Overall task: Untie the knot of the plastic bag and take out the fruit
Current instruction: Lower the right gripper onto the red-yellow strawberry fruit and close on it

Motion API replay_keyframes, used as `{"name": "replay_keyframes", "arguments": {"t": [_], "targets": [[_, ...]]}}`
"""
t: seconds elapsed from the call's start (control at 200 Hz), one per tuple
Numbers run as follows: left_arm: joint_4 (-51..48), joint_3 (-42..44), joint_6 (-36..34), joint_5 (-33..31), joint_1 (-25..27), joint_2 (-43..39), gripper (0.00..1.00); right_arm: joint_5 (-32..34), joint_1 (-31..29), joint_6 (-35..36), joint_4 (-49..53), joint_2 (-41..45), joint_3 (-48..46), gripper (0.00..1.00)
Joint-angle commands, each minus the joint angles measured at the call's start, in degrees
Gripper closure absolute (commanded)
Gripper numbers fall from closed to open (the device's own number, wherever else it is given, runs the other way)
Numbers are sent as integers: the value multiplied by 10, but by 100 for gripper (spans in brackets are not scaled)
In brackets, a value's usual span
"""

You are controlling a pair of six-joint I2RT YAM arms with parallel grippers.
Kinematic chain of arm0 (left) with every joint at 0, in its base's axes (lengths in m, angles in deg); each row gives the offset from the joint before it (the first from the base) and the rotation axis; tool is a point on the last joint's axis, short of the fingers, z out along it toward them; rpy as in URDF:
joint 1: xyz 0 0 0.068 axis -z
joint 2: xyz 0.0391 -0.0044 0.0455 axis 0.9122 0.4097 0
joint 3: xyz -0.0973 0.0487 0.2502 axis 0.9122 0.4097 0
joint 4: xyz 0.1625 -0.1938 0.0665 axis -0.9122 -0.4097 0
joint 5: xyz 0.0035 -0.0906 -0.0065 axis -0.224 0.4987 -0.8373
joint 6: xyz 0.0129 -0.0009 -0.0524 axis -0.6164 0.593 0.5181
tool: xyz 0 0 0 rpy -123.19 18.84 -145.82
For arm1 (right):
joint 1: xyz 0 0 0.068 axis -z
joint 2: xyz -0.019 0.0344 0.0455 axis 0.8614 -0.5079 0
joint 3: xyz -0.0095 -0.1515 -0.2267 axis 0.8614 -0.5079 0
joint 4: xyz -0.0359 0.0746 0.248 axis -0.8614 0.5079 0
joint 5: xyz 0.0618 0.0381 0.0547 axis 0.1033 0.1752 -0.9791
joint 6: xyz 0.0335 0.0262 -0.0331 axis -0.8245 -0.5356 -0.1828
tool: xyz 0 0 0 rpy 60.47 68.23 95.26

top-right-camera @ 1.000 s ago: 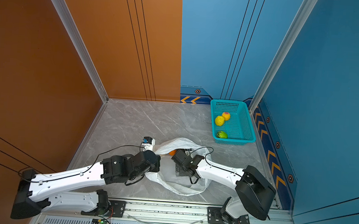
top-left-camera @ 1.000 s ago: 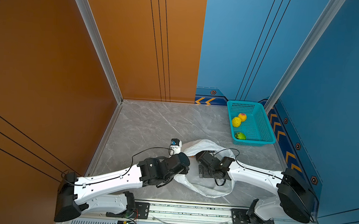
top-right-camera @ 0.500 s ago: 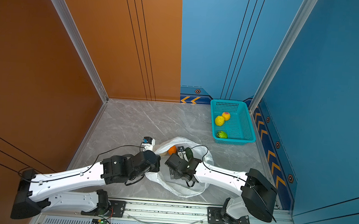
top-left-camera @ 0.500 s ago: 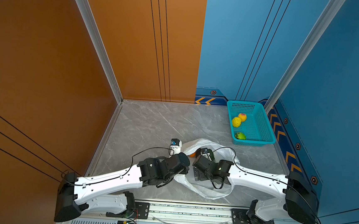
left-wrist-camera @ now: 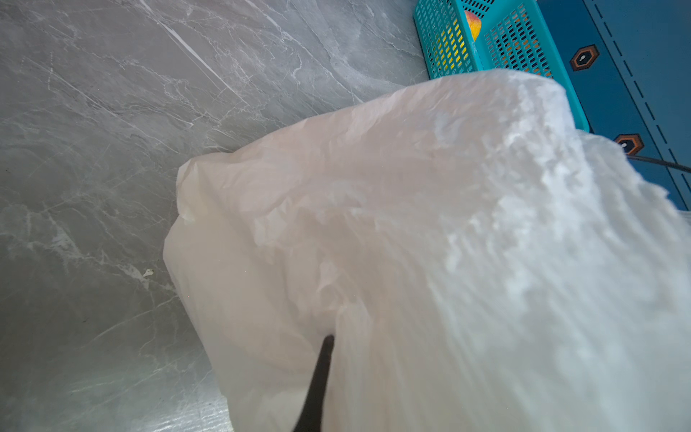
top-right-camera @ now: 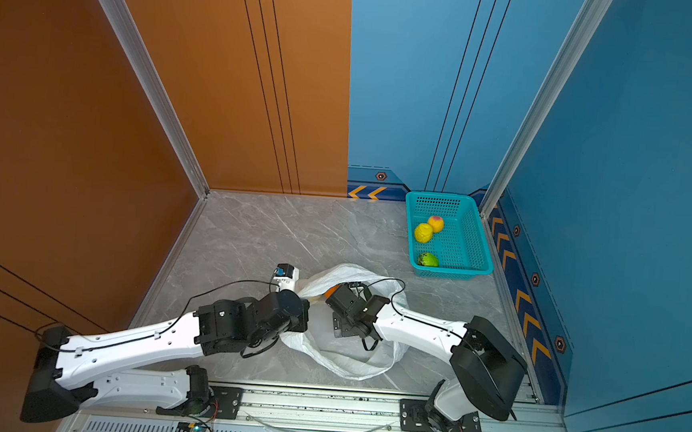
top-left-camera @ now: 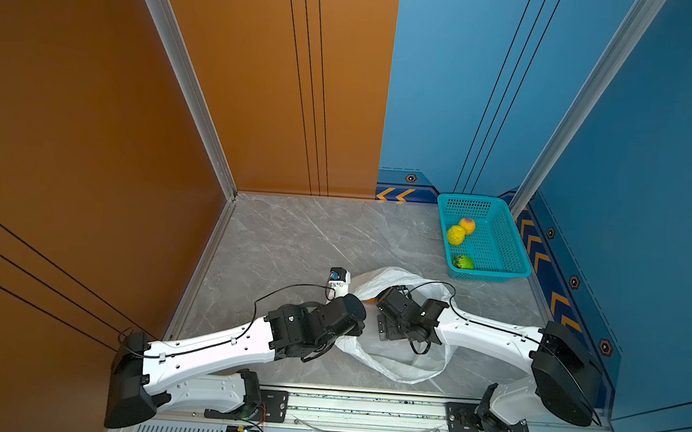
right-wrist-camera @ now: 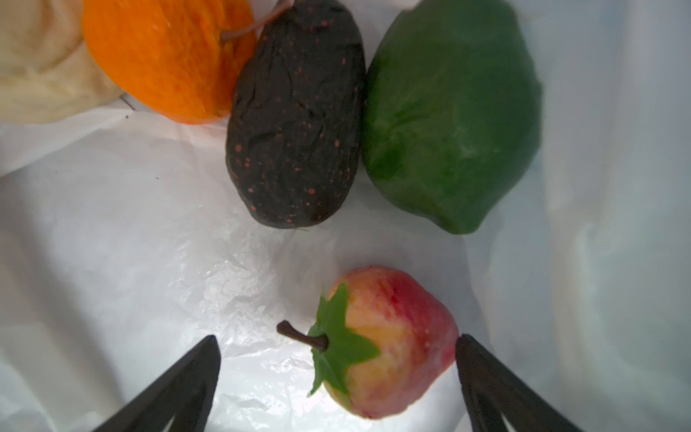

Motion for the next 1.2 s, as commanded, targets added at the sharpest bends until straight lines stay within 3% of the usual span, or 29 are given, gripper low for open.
{"name": "replay_keyframes", "arguments": {"t": [0.0,0.426,0.706,0.766,0.996,1.197], "targets": [[5,5,-7,2,6,-7,100,-17,0,14,-3,-23,-3,3],[4,4,-8,-2,8,-11,100,19,0,20,1,-70,6,17],[4,4,-9,-7,12,-14,100,20,1,46,-4,-86,25,42],[4,2,-10,-8,12,-14,100,19,1,49,-4,-88,28,53],[3,3,-10,-10,13,-15,100,14,-11,45,4,-48,20,69],[3,3,-7,-12,13,-12,100,16,-43,23,45,19,20,71]]}}
